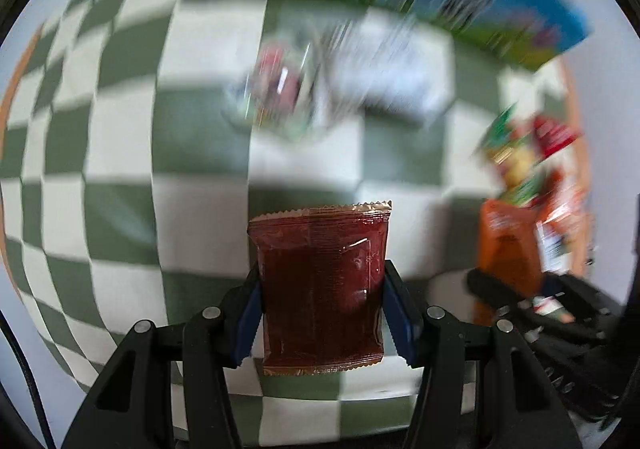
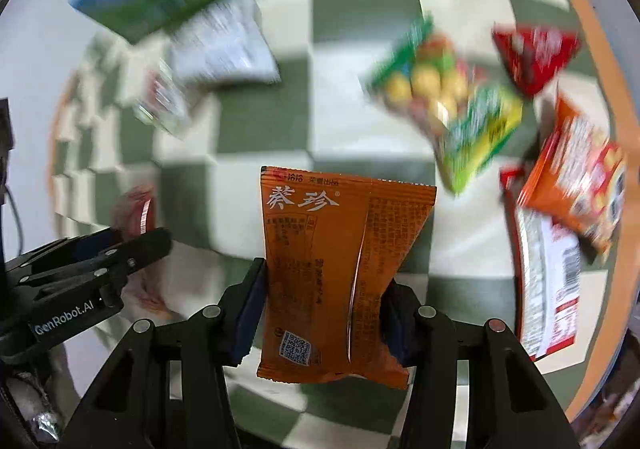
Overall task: Organize snacks
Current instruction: 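Carry both packets into the cardboard box and open both tools to release them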
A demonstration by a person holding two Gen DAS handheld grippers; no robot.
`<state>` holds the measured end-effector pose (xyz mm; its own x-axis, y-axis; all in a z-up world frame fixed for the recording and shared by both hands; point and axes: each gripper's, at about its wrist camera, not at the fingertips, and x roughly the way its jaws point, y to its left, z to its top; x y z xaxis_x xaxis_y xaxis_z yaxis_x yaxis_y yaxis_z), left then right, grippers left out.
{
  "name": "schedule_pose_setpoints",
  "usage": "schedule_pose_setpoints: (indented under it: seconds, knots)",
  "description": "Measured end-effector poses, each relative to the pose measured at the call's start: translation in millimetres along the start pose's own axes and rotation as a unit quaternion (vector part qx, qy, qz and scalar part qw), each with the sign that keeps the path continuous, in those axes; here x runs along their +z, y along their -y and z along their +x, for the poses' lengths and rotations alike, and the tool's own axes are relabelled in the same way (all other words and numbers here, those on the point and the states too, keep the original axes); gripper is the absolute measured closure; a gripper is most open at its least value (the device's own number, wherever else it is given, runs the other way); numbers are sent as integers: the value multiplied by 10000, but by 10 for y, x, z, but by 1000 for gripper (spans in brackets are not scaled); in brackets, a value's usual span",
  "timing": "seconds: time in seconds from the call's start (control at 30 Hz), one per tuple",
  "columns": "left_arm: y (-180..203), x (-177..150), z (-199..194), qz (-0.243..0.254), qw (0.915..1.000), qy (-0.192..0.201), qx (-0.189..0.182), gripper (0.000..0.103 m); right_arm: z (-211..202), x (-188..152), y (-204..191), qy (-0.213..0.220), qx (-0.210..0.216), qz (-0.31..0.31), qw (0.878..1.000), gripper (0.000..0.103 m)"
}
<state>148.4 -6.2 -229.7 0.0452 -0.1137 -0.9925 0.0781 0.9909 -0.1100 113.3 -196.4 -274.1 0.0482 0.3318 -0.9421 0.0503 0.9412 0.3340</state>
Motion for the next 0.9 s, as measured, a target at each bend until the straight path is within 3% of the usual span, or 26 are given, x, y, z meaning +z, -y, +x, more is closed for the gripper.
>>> schedule_pose_setpoints:
  seconds: [0.2, 0.33, 0.43, 0.63, 0.9]
  knots:
    - [283, 803, -963, 237, 9952, 842, -436, 51, -1051, 613, -206, 967, 572, -221, 9934, 49]
    - [424, 1439, -1214, 393, 9920, 1159, -309, 51, -1507, 1209, -253, 1493, 574, -417, 9862, 49]
    - [506, 1893, -1161, 351, 9934, 1011, -417, 51, -1617, 1680, -244, 1680, 253, -515, 9841, 49]
    - [690, 2525, -725, 239, 9968, 472, -591, 51, -1383, 2309, -65, 1360, -149, -493, 9894, 49]
    - [849, 2623, -265, 326, 9981, -3, -515, 51, -1057, 2528, 144, 998, -244, -366, 9940, 49]
